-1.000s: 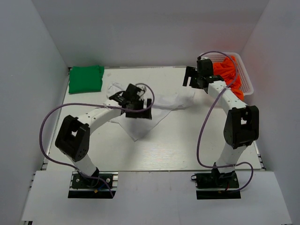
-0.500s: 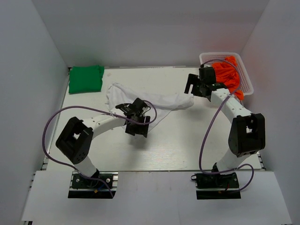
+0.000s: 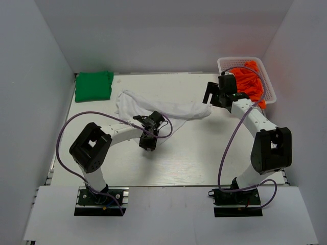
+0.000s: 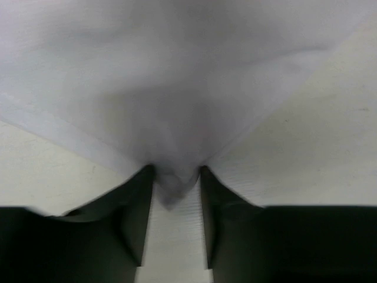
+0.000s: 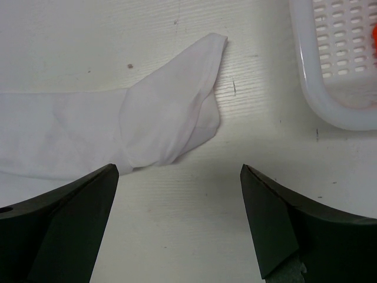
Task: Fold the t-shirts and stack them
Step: Flatten out the tshirt
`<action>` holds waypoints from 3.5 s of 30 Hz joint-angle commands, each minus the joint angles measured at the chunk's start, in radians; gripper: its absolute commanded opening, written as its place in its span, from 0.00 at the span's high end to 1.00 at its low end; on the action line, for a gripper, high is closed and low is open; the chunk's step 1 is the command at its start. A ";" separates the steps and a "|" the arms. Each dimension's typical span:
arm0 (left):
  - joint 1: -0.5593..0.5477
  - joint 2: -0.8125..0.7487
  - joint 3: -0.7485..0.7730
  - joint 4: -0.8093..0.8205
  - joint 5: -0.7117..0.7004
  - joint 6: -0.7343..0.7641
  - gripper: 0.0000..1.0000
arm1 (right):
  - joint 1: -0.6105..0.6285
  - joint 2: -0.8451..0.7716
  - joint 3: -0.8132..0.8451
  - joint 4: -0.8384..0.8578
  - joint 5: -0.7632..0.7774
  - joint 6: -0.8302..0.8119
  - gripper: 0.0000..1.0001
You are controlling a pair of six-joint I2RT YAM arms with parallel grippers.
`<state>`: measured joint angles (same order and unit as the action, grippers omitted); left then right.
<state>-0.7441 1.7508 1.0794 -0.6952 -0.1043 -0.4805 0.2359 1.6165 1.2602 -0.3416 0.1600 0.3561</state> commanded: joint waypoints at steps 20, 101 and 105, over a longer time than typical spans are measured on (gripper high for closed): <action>0.126 -0.263 -0.098 -0.327 -0.411 -0.411 1.00 | 0.045 0.006 -0.042 -0.028 -0.002 0.033 0.14; 0.117 -0.804 0.516 0.129 -0.349 0.242 1.00 | -0.098 -0.602 0.215 0.291 -0.109 -0.120 1.00; 0.117 -0.837 0.569 0.178 -0.241 0.293 1.00 | -0.095 -0.627 0.297 0.267 -0.116 -0.175 1.00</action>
<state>-0.6312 0.9447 1.5917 -0.5911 -0.4408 -0.2802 0.1406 1.0199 1.4807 -0.0608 0.0212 0.2607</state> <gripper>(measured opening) 0.009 0.009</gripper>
